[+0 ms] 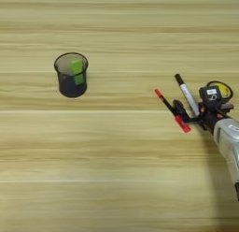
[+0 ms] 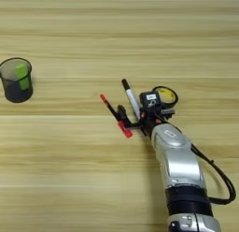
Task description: Move the objects on the table
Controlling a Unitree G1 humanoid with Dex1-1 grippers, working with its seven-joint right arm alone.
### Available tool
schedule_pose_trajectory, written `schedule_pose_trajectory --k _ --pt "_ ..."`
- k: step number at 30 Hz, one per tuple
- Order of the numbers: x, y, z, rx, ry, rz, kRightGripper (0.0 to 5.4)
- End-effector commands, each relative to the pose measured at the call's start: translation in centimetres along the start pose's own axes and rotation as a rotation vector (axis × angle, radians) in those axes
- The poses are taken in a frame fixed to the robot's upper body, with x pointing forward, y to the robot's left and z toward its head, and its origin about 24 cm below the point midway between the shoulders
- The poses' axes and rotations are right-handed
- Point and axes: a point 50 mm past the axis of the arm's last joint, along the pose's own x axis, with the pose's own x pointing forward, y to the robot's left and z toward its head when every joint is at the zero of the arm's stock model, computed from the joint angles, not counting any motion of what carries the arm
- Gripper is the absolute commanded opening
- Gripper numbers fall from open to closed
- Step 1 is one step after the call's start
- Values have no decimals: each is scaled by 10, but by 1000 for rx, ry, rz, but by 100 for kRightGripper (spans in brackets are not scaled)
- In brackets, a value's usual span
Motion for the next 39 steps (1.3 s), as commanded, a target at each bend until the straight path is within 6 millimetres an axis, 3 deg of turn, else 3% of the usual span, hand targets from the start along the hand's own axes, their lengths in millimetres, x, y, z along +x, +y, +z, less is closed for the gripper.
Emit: schedule_pose_trajectory --k 1,26,39 --pt "4 -6 28 -40 -95 -14 516" --pt "5 -3 28 -41 -90 3 229" --pt "4 -2 37 -49 -122 15 79"
